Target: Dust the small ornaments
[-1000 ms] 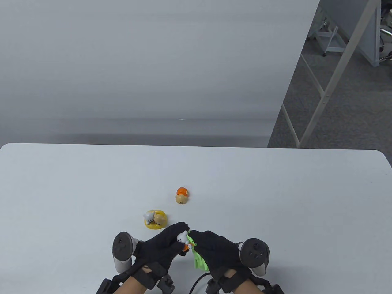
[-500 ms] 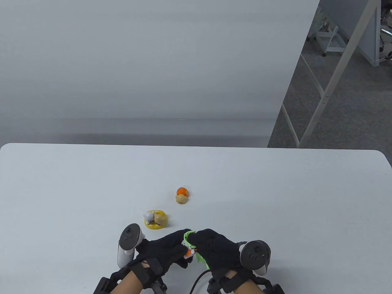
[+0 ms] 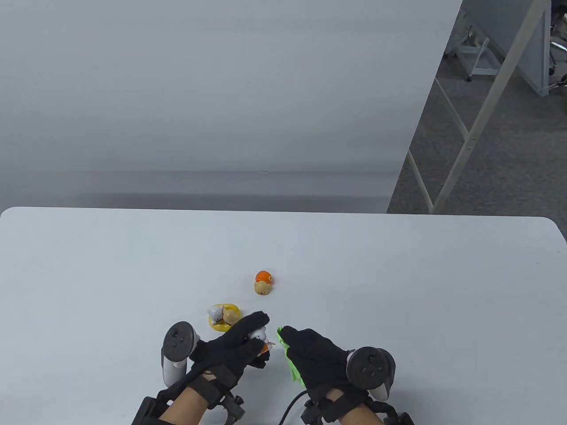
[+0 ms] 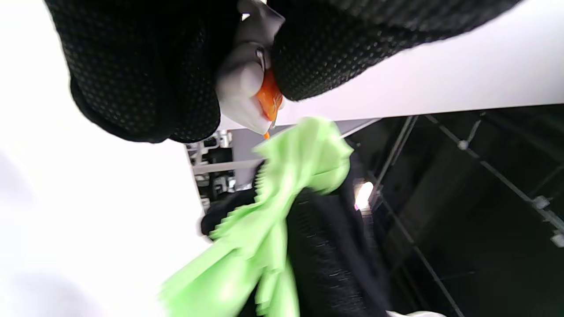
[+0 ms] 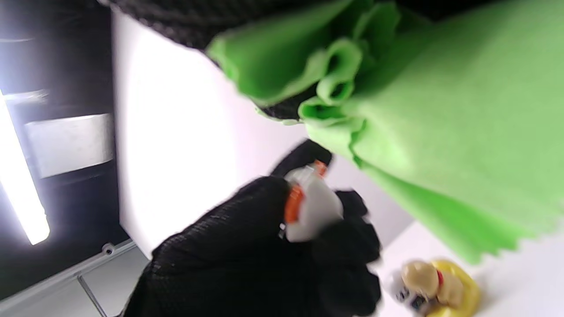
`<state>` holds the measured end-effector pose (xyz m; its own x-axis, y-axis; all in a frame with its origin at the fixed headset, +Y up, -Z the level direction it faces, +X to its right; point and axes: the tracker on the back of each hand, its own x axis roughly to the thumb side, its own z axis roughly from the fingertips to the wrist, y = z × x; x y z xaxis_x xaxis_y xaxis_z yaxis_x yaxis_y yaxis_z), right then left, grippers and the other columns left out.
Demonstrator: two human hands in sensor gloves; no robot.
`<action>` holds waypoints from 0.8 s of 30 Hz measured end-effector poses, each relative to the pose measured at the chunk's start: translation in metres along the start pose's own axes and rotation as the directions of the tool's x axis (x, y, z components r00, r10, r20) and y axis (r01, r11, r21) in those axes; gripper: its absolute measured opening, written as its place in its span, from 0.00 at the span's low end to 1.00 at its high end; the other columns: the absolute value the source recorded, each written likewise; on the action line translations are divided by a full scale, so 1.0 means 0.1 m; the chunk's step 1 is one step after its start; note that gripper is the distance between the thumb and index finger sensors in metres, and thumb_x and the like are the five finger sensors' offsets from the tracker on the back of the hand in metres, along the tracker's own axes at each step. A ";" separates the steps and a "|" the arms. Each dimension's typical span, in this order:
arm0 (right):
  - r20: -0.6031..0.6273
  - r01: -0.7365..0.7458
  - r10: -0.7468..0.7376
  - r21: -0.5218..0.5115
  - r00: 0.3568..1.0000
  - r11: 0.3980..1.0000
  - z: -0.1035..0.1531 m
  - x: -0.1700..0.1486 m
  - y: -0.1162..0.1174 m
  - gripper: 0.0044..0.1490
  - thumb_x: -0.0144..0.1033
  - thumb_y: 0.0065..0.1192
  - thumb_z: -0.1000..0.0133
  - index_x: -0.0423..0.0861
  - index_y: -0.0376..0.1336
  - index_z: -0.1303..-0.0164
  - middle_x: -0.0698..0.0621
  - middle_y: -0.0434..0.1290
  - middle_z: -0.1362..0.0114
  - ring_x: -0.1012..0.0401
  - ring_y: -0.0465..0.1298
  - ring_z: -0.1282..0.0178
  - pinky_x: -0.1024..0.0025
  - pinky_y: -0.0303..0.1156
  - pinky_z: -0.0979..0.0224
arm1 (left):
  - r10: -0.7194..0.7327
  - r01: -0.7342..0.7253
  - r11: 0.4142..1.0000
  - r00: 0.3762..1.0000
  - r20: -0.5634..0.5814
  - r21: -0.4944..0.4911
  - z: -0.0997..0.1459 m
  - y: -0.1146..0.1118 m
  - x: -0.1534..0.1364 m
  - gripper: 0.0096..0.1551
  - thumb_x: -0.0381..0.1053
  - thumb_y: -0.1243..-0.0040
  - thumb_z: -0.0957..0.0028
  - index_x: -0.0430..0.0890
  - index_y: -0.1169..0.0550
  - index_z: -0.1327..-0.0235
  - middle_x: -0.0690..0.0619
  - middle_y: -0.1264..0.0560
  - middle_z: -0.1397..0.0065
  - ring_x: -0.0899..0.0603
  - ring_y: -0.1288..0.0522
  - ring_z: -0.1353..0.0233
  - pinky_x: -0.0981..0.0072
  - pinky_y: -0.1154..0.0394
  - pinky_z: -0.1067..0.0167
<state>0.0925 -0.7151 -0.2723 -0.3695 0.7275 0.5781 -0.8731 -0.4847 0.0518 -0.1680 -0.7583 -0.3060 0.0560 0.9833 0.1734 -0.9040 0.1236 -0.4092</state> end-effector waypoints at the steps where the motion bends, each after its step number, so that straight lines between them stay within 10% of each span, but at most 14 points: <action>1: 0.040 -0.051 0.050 0.006 0.998 0.999 0.00 0.05 0.02 0.24 0.23 0.73 0.43 0.37 0.71 0.36 0.24 0.79 0.43 0.39 0.84 0.55 0.30 0.78 0.44 | 0.014 -0.014 1.000 1.000 -0.007 0.007 0.00 -0.02 -0.02 0.34 0.47 0.34 0.39 0.40 0.29 0.21 0.31 0.31 0.29 0.32 0.14 0.43 0.44 0.11 0.51; 5: 0.095 -0.197 0.196 -0.006 0.976 0.980 0.01 0.10 0.10 0.24 0.23 0.73 0.43 0.36 0.71 0.37 0.24 0.79 0.44 0.39 0.84 0.56 0.29 0.78 0.45 | 0.376 -0.370 0.913 0.927 0.002 -0.173 -0.04 -0.13 -0.05 0.42 0.38 0.35 0.42 0.33 0.41 0.18 0.24 0.42 0.20 0.23 0.17 0.38 0.42 0.12 0.48; 11: 0.273 -0.352 0.327 0.047 0.905 0.935 0.06 0.27 0.27 0.24 0.23 0.74 0.44 0.34 0.71 0.37 0.23 0.79 0.45 0.39 0.84 0.57 0.29 0.78 0.46 | 0.118 -0.118 0.993 0.993 -0.003 0.031 0.00 -0.10 0.01 0.38 0.38 0.35 0.48 0.32 0.32 0.23 0.26 0.30 0.27 0.30 0.10 0.47 0.50 0.07 0.57; 17: 0.214 -0.353 0.346 -0.005 0.914 0.936 -0.02 0.26 0.22 0.23 0.22 0.73 0.44 0.36 0.72 0.38 0.23 0.79 0.45 0.39 0.84 0.57 0.29 0.78 0.46 | -0.165 0.172 0.981 0.983 0.083 -0.091 0.01 -0.18 0.21 0.39 0.38 0.35 0.48 0.29 0.33 0.24 0.25 0.30 0.27 0.31 0.10 0.49 0.49 0.08 0.58; 24: 0.192 -0.349 0.340 0.011 0.921 0.937 0.01 0.23 0.19 0.25 0.22 0.73 0.44 0.33 0.70 0.37 0.24 0.79 0.45 0.40 0.84 0.57 0.30 0.79 0.46 | 0.134 -0.136 0.990 0.989 0.061 0.030 0.02 -0.09 0.10 0.40 0.40 0.33 0.49 0.27 0.33 0.25 0.27 0.30 0.27 0.33 0.09 0.51 0.52 0.07 0.60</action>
<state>0.0680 -0.7081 -0.2575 -0.5762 0.4117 0.7060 -0.6858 -0.7134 -0.1438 -0.1604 -0.7497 -0.2983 -0.0922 0.9809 0.1715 -0.9156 -0.0158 -0.4017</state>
